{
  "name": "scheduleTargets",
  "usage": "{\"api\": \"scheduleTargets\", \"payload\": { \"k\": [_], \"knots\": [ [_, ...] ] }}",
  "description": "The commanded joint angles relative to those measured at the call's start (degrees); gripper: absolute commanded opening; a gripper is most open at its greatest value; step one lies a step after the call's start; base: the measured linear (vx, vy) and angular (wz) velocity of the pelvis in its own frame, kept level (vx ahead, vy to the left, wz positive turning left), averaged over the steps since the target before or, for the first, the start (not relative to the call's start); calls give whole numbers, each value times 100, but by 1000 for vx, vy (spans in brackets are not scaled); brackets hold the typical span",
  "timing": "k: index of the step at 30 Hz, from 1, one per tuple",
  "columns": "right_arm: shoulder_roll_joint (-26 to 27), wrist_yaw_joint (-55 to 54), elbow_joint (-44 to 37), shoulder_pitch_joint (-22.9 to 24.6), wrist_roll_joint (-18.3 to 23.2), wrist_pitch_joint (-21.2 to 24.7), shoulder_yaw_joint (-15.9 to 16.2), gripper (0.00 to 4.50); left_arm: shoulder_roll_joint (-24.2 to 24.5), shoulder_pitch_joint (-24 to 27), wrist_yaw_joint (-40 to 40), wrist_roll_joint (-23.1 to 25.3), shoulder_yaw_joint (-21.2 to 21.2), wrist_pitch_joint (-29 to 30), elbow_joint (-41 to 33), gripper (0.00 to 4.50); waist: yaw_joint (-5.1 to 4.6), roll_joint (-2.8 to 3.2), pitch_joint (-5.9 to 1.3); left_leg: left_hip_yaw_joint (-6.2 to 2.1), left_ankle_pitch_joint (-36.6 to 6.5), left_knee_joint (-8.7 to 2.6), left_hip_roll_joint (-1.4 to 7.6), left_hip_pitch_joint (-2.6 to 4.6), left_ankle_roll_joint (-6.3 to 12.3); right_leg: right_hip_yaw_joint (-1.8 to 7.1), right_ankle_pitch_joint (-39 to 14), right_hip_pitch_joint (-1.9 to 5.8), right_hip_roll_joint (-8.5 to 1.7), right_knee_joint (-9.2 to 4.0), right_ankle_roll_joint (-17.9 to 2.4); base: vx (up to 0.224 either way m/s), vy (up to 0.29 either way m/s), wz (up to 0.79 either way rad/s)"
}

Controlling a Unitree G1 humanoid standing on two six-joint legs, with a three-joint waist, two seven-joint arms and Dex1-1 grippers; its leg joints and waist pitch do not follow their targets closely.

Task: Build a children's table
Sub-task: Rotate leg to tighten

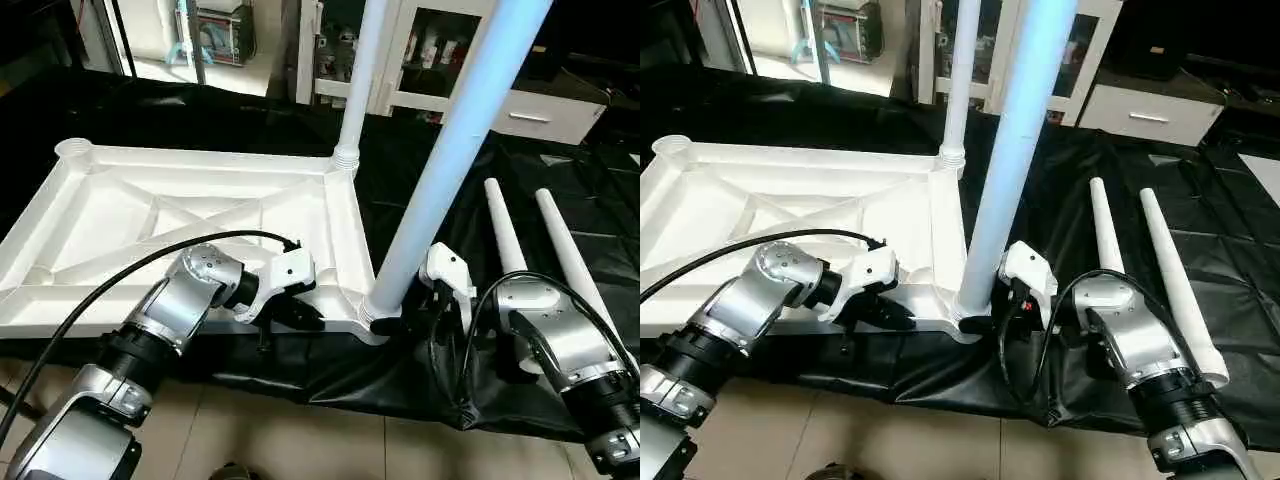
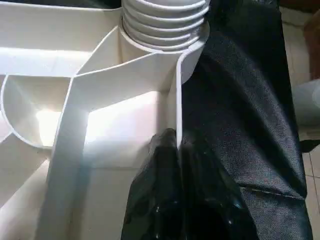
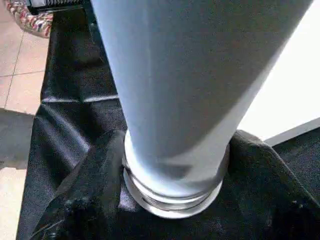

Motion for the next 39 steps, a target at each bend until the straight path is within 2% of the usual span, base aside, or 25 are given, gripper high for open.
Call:
{"api": "scheduleTargets", "payload": {
  "k": [1,3,4,5,8,9,10,11,12,13,14,15,16,17,18,19,22,31,32,33,35,36,39],
  "knots": [
    [112,-129,63,-10,-4,57,-17,272,-43,73,-168,46,-230,103,-28,0,1,8,-375,-174,-1121,-401,380,176,183,237,-697,220,-401,-345,-1497,0,0,0],
    [336,-708,266,-97,-127,117,-142,272,-109,33,69,79,-151,220,65,0,-3,0,-365,-176,-1207,-411,379,173,145,238,-845,215,-401,-364,-1467,0,0,0],
    [412,-913,348,-137,-170,124,-188,272,-143,7,174,96,-116,255,122,0,-37,9,-349,-189,-1331,-431,371,152,69,239,-1059,209,-408,-382,-1428,0,0,0],
    [497,-1122,439,-184,-195,167,-244,272,-198,-32,334,111,-61,297,209,0,-59,0,-340,-212,-1549,-454,366,146,-49,226,-1452,222,-409,-420,-1301,0,0,0],
    [942,-2097,828,-393,-231,519,-505,270,-553,-295,1296,139,311,565,704,0,-144,9,-302,-241,-2157,-471,358,215,-319,221,-2297,130,-405,-492,-1117,0,0,0],
    [1075,-2382,921,-444,-241,632,-571,270,-666,-378,1582,132,431,670,850,0,-155,6,-305,-259,-2263,-473,353,224,-360,212,-2460,124,-415,-517,-1071,0,0,0],
    [1075,-2382,921,-444,-241,632,-571,270,-666,-378,1582,132,431,670,850,0,-175,-3,-324,-277,-2328,-470,351,226,-408,203,-2563,130,-427,-525,-997,0,0,0],
    [1372,-3120,1144,-548,-335,783,-698,270,-875,-524,2138,114,651,814,1108,0,-192,1,-326,-281,-2257,-485,361,200,-426,213,-2467,135,-426,-519,-961,0,0,0],
    [1722,-4109,1426,-667,-501,911,-846,270,-1122,-680,2826,84,915,863,1397,0,-198,20,-335,-271,-2251,-474,338,206,-419,213,-2399,107,-418,-512,-991,0,0,0],
    [1722,-4109,1426,-667,-501,911,-846,270,-1122,-680,2826,84,915,863,1397,0,-218,23,-338,-280,-2299,-471,332,225,-491,207,-2411,79,-412,-522,-995,0,0,0],
    [1840,-4454,1523,-704,-562,943,-899,270,-1205,-727,3060,72,1008,865,1486,0,-221,-14,-336,-286,-2279,-476,323,196,-458,192,-2440,129,-417,-536,-928,0,0,0],
    [1946,-4801,1621,-737,-628,945,-949,270,-1272,-769,3203,60,1073,860,1567,0,-201,12,-339,-284,-2250,-478,329,204,-439,200,-2419,125,-436,-547,-902,0,0,0],
    [2277,-5177,1759,-769,-685,849,-940,270,-1454,-894,3706,103,1213,708,1860,0,-193,30,-333,-262,-2263,-465,322,233,-390,217,-2379,75,-425,-568,-886,0,0,0],
    [2422,-5292,1775,-785,-714,836,-911,270,-1538,-943,3870,96,1272,659,1974,0,-198,32,-331,-259,-2294,-468,313,237,-390,218,-2378,66,-417,-574,-882,0,0,0],
    [2513,-5360,1784,-802,-734,840,-893,269,-1592,-979,3972,86,1306,633,2054,0,-201,19,-336,-255,-2261,-471,308,226,-373,215,-2348,86,-408,-573,-872,0,0,0],
    [2574,-5374,1783,-823,-743,835,-869,269,-1631,-1009,4040,73,1330,596,2108,0,-168,16,-337,-248,-2253,-470,318,251,-331,223,-2303,71,-415,-581,-856,0,0,0],
    [2676,-5428,1841,-938,-742,797,-867,269,-1705,-1105,4080,73,1335,536,2239,0,-158,37,-340,-252,-2137,-495,323,213,-272,227,-2080,107,-407,-548,-842,0,0,0],
    [2601,-5372,1876,-1026,-793,473,-918,269,-1672,-1147,3880,122,1247,435,2376,0,-158,51,-332,-238,-2096,-505,328,204,-245,240,-1973,113,-415,-549,-888,0,0,0],
    [2486,-4804,1582,-916,-566,426,-916,304,-1596,-1098,3642,118,1179,367,2370,0,-157,52,-332,-232,-2115,-503,326,206,-221,238,-1974,122,-410,-557,-882,0,0,0],
    [2486,-4804,1582,-916,-566,426,-916,304,-1596,-1098,3642,118,1179,367,2370,0,-147,49,-332,-233,-2089,-500,333,206,-206,241,-1951,126,-416,-552,-879,0,0,0],
    [2423,-4604,1357,-834,-387,470,-999,339,-1534,-1040,3492,121,1131,349,2303,0,-131,57,-337,-223,-1928,-501,334,191,-140,248,-1772,142,-414,-536,-924,0,0,0],
    [2298,-4436,1074,-727,-285,492,-1037,339,-1462,-967,3336,136,1076,283,2234,0,-127,39,-337,-221,-1889,-500,335,180,-107,249,-1713,155,-409,-528,-920,0,0,0],
    [2077,-4313,675,-574,-223,571,-1078,365,-1381,-874,3184,154,1012,249,2139,0,-161,19,-351,-248,-1631,-508,335,92,7,236,-1563,232,-428,-484,-896,0,0,0]
  ]
}}
